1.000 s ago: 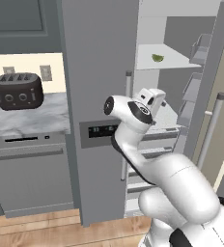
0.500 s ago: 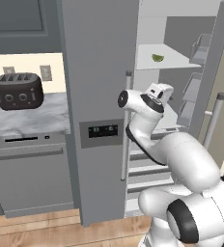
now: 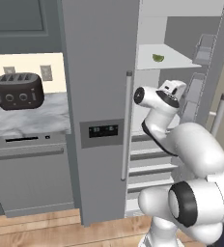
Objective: There is a bowl on the dining counter. Grab a lemon wedge from the fridge and place it in the bowl. Then get the liquor bottle and glass cup from the cabinet and place them next to the bowl.
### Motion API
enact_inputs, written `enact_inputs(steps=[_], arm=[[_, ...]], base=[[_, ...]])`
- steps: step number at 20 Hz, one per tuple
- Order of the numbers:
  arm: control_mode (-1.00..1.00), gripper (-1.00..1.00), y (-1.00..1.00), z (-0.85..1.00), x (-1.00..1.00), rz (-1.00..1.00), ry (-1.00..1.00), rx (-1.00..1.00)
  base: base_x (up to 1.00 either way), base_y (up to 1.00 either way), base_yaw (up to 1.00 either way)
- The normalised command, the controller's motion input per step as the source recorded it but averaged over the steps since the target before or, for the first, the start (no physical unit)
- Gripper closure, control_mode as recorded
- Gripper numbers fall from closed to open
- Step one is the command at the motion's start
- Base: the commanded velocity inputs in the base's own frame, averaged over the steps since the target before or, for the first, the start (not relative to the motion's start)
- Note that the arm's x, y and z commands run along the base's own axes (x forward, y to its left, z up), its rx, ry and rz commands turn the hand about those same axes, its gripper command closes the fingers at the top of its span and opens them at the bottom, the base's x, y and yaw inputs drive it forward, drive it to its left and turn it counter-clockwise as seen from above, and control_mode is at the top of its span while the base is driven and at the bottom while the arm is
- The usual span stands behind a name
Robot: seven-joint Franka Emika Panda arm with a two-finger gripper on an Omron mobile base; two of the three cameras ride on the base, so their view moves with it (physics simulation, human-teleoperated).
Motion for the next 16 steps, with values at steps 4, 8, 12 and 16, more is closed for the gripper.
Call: enact_inputs(steps=[4, 8, 12, 16], arm=[[-1.00, -1.00, -0.93, -0.04, -0.24, -0.01, -0.05, 0.00], [-1.00, -1.00, -0.93, -0.01, -0.26, -0.02, -0.03, 0.00], [-1.00, -1.00, -0.95, 0.00, -0.07, -0.02, 0.00, 0.04], [-1.00, -1.00, -0.95, 0.00, 0.00, 0.00, 0.00, 0.05]], base=[[0.00, 0.00, 0.00], [0.00, 0.00, 0.00], [0.00, 0.00, 0.00], [0.00, 0.00, 0.00]])
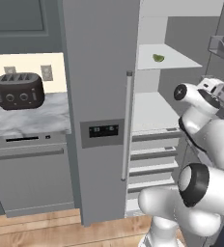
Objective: There is a bowl on the dining counter. Grab a lemon wedge from the fridge and place it in the bowl. Then get the liquor bottle and glass cup from the cabinet and place them next to the bowl.
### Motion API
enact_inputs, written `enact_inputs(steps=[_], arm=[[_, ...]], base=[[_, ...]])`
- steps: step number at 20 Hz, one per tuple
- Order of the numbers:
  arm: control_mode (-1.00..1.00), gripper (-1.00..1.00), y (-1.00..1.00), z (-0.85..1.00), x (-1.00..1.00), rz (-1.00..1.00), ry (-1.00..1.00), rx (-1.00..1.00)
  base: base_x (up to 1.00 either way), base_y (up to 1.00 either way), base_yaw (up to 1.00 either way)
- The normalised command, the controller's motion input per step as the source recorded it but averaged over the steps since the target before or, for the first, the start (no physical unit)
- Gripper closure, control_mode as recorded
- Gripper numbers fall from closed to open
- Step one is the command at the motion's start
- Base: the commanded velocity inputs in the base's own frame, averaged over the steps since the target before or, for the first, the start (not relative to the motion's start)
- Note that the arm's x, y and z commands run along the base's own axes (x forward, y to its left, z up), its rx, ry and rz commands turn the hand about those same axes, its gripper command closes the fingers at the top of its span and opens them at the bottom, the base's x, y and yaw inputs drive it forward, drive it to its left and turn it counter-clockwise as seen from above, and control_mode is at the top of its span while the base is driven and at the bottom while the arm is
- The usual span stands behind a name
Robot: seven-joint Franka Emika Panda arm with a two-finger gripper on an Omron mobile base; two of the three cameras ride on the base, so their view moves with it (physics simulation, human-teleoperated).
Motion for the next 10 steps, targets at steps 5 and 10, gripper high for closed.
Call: enact_inputs(steps=[5, 10], arm=[[-1.00, -1.00, -0.67, 0.00, -0.02, 0.00, -0.06, 0.06], [-1.00, -1.00, -0.13, 0.00, -0.63, 0.12, -0.18, 0.12]], base=[[0.00, 0.00, 0.00], [0.00, 0.00, 0.00]])
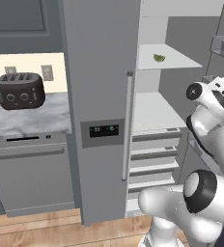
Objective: There is a bowl on the dining counter. Grab a lemon wedge from the fridge and place it in the bowl. Then get the liquor bottle and glass cup from the cabinet and place them next to the bowl.
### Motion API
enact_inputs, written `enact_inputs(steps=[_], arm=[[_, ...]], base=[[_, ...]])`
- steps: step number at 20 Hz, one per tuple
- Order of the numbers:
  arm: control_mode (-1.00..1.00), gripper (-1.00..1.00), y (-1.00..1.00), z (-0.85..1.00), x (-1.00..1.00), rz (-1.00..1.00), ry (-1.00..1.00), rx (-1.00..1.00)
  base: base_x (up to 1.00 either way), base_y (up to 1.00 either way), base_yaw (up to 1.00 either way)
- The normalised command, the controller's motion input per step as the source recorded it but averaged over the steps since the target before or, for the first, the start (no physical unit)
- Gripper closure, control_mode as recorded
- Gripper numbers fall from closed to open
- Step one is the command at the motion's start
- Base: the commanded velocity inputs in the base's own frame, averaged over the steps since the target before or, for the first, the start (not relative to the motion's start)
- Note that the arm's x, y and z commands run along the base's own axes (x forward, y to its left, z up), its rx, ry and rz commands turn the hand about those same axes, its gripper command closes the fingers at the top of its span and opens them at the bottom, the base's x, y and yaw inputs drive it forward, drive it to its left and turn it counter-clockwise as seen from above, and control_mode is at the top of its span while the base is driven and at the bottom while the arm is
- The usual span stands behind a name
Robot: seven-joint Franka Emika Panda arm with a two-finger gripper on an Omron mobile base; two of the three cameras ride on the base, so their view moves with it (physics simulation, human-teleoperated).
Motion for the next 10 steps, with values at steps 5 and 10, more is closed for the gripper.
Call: enact_inputs(steps=[5, 10], arm=[[-1.00, -1.00, 0.23, -0.01, -0.97, 0.22, -0.14, 0.11], [-1.00, -1.00, 0.64, 0.00, -0.68, 0.15, -0.08, 0.25]], base=[[0.00, 0.00, 0.00], [0.00, 0.00, 0.00]])
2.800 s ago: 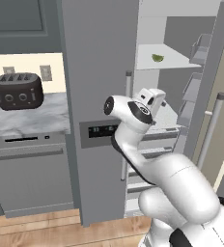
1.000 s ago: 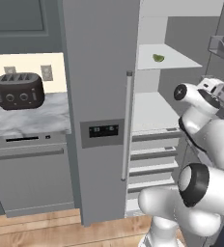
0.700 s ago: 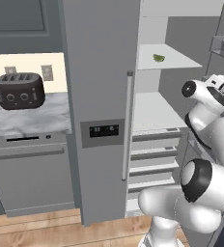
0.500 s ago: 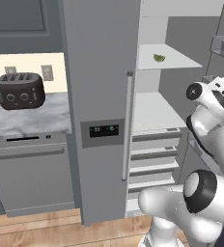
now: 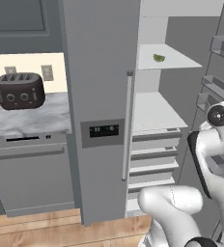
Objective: There is a bowl on the dining counter. Grab a lemon wedge from the fridge and place it in the bowl. Then get the liquor bottle and glass cup from the cabinet and place them next to the bowl.
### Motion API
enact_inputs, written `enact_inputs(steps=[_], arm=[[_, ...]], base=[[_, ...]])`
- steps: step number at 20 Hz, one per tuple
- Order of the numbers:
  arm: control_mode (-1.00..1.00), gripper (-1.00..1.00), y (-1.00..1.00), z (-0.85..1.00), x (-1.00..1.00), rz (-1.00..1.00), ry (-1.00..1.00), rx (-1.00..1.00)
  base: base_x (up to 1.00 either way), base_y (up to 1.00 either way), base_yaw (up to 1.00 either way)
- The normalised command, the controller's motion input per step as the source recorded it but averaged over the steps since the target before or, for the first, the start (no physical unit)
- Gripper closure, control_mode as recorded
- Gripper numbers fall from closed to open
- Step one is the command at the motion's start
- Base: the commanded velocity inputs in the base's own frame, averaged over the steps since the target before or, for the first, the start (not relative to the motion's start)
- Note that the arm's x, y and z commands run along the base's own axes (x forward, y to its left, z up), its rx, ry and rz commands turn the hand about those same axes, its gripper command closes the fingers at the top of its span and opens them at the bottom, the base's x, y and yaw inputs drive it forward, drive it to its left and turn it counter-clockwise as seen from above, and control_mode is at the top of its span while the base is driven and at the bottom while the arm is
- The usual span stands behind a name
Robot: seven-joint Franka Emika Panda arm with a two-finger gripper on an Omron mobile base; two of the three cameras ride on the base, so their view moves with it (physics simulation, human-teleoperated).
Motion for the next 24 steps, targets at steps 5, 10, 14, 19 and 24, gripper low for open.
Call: enact_inputs(steps=[5, 10, 14, 19, 24], arm=[[-1.00, -1.00, 0.82, 0.04, -0.32, 0.10, 0.00, 0.29], [-1.00, -1.00, 0.77, 0.15, -0.32, 0.12, 0.00, 0.32], [-1.00, -1.00, 0.64, 0.04, -0.50, 0.13, 0.00, 0.33], [-1.00, -1.00, 0.62, 0.00, -0.57, 0.11, 0.00, 0.28], [-1.00, -1.00, 0.78, 0.00, -0.41, 0.07, 0.01, 0.22]], base=[[0.00, 0.00, 0.00], [0.00, 0.00, 0.00], [0.00, 0.00, 0.00], [0.00, 0.00, 0.00], [0.00, 0.00, 0.00]])
